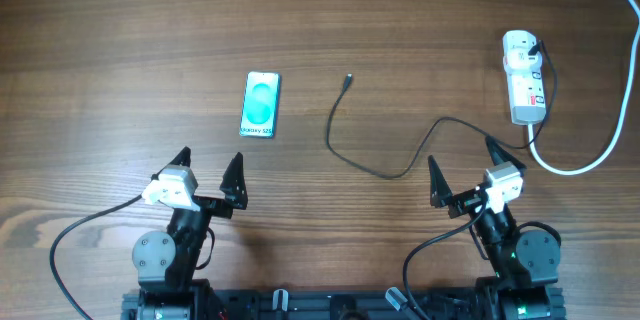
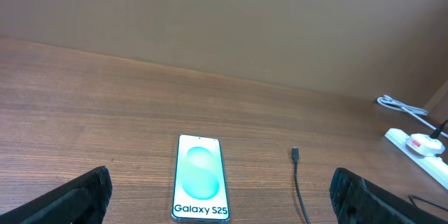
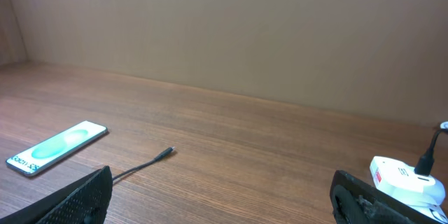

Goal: Plug charger to phone and switch on socket

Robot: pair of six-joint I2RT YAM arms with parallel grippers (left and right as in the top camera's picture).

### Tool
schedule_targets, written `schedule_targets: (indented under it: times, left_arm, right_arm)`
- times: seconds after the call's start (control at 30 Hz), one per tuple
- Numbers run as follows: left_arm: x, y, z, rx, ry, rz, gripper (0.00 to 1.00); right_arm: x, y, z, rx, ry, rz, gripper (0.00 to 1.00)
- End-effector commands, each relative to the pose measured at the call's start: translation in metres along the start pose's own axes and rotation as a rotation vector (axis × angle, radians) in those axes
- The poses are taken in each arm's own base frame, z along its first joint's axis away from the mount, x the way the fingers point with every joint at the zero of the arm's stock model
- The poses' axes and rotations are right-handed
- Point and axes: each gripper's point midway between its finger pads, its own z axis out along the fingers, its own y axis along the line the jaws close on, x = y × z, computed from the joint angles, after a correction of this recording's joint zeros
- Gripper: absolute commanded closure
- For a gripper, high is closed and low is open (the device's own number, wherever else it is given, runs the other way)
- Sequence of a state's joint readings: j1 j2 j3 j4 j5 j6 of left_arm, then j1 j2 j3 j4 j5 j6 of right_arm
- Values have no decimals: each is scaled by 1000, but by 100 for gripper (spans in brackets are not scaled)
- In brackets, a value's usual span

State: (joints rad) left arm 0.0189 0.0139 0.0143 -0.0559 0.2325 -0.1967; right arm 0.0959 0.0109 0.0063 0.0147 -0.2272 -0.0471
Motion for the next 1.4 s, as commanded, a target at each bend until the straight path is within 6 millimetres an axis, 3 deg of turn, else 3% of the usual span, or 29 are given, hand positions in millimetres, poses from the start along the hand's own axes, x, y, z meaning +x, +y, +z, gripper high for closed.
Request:
schedule_targets:
  times: [0.0,1.37]
  left_arm:
    - [3,2,0,-6,3,8,0]
    - [2,4,0,-22,-1,8,0]
  right_arm:
    - [1,1,1,-3,5,-4,0]
    - [-1,-3,1,17,-5,-32,0]
